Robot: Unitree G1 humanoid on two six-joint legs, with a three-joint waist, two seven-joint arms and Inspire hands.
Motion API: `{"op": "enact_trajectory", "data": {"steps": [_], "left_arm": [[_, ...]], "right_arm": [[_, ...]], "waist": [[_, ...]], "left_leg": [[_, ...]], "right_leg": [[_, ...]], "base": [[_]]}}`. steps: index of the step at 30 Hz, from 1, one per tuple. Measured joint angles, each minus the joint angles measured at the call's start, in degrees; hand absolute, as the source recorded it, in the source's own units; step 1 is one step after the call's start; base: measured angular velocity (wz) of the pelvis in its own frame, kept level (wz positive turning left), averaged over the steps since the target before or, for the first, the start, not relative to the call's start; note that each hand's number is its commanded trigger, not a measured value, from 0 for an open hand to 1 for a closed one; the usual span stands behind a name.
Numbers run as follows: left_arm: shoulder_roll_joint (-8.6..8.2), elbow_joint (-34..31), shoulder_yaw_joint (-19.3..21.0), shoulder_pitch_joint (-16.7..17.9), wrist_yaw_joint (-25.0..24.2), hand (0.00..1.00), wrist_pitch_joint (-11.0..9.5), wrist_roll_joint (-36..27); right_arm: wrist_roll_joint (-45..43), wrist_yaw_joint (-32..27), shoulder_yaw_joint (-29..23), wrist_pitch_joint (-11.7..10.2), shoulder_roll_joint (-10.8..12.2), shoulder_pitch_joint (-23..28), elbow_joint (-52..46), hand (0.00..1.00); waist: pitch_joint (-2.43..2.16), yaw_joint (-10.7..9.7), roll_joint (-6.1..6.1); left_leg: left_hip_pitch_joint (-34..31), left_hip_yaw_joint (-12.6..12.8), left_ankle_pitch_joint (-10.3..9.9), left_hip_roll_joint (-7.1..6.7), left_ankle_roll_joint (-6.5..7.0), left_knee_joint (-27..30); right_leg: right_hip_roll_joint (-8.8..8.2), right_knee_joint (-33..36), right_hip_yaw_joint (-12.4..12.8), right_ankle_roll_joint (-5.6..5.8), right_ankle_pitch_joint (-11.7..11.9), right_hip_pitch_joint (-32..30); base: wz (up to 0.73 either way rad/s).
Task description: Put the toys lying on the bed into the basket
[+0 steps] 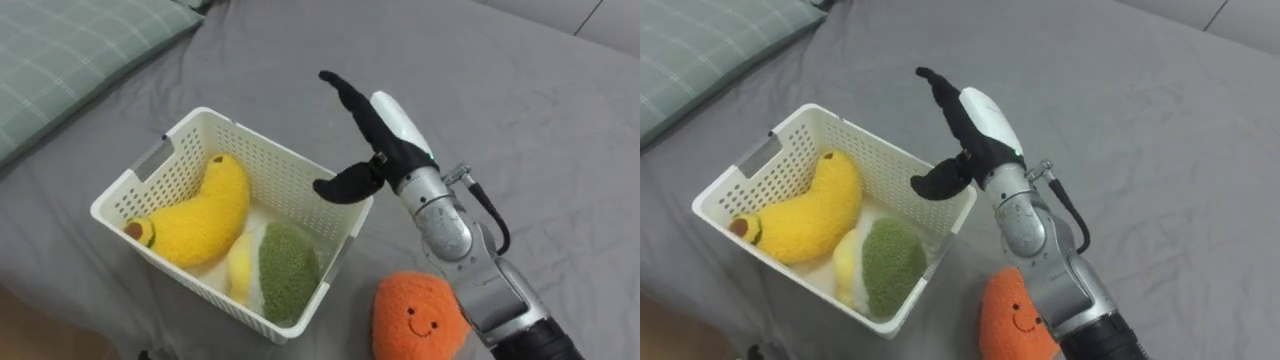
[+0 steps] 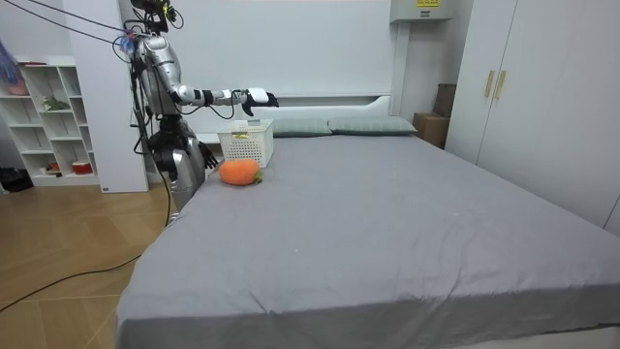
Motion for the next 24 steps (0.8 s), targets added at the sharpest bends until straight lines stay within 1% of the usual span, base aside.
{"op": "enact_trajectory", "data": {"steps": [2, 4, 5, 6, 8, 11, 14, 16, 19, 23, 24], "left_arm": [[-0.27, -0.05, -0.01, -0.01, 0.00, 0.00, 0.00, -0.05], [-0.80, -0.05, 0.01, -0.04, 0.00, 0.00, -0.01, -0.10], [-0.86, -0.05, 0.00, -0.04, 0.00, 0.00, -0.01, -0.11], [-0.89, -0.05, 0.01, -0.01, 0.00, 0.00, -0.01, -0.11], [-0.96, -0.05, 0.13, 0.04, 0.01, 0.00, -0.01, -0.11], [-0.95, -0.06, 0.19, 0.20, 0.11, 0.00, -0.01, -0.11], [-0.97, -0.05, 0.95, 0.62, 0.44, 0.00, -0.01, -0.12], [-1.06, -0.05, 1.15, 0.92, 0.67, 0.00, -0.01, -0.34], [-1.20, -0.04, 1.17, 1.25, 0.68, 0.00, -0.05, -1.20], [-1.22, 0.04, 1.49, 1.58, 0.68, 0.00, -0.06, -1.24], [-1.32, 0.05, 2.07, 1.58, 0.65, 0.00, -0.06, -1.24]], "right_arm": [[0.64, -0.72, -0.01, -0.05, 0.00, 0.18, 0.07, 0.00], [1.60, -1.36, -0.01, -0.23, 0.00, 1.38, 0.42, 0.00], [2.12, -1.39, -0.01, -0.31, 0.00, 1.56, 0.65, 0.00], [2.61, -1.38, -0.06, -0.32, -0.02, 1.94, 1.07, 0.00], [3.46, -1.37, -1.27, -0.55, 0.03, 3.31, 1.08, 0.00], [5.11, -1.35, -4.34, -0.56, -0.01, 5.88, 1.06, 0.00], [7.27, -1.34, -6.66, -0.56, -0.19, 7.57, 1.11, 0.00], [9.49, -1.43, -8.31, -0.83, -0.48, 8.14, 2.25, 0.00], [11.54, -2.45, -8.87, -1.14, -1.52, 10.00, 3.50, 0.00], [11.52, -2.55, -8.97, -1.24, -1.52, 11.38, 5.67, 0.00], [11.52, -2.58, -9.00, -1.30, -1.52, 11.55, 6.36, 0.00]], "waist": [[-0.19, -0.34, 0.35], [-0.53, -0.73, 0.63], [-0.53, -0.82, 0.64], [-0.54, -1.38, 0.62], [-0.54, -1.65, 0.63], [-0.59, -1.84, 0.58], [-0.67, -2.94, 0.57], [-0.73, -3.50, 0.67], [-0.81, -3.50, 0.73], [-0.79, -3.70, 0.78], [-0.76, -4.07, 0.82]], "left_leg": [[0.09, 0.06, 0.00, 0.02, 0.00, -0.02], [0.11, 0.15, 0.01, 0.03, 0.00, 0.04], [0.11, 0.15, 0.01, 0.04, 0.00, 0.07], [0.04, 0.16, 0.01, 0.05, 0.00, 0.20], [-0.07, 0.22, 0.01, 0.00, 0.00, 0.41], [-0.04, 0.19, 0.01, -0.05, 0.01, 0.46], [0.01, 0.19, 0.01, 0.00, 0.01, 0.62], [0.14, 0.69, 0.01, 0.11, 0.01, 0.67], [0.64, 1.45, 0.01, 0.14, 0.01, 0.62], [1.08, 1.75, -0.01, 0.18, 0.01, 0.44], [1.07, 1.76, -0.02, 0.17, 0.01, 0.47]], "right_leg": [[0.00, 0.00, 0.02, 0.00, 0.00, 0.00], [-0.02, 0.06, 0.04, 0.00, 0.00, -0.01], [-0.02, 0.06, 0.05, 0.00, 0.00, -0.01], [-0.02, 0.06, 0.04, 0.00, 0.00, -0.04], [-0.05, 0.08, 0.05, 0.00, 0.00, -0.03], [-0.12, 0.12, 0.16, 0.00, 0.00, 0.00], [-0.14, 0.15, 0.21, 0.00, 0.00, 0.09], [-0.12, 0.15, 0.49, 0.00, 0.00, 0.10], [-0.08, 0.26, 1.03, 0.00, 0.00, 0.16], [-0.03, 0.31, 1.62, 0.00, 0.00, 0.43], [-0.03, 0.28, 1.61, 0.00, 0.00, 0.48]], "base": [[-0.06], [0.00], [0.00], [0.00], [0.00], [-0.02], [0.00], [-0.06], [-0.10], [-0.07], [0.00]]}}
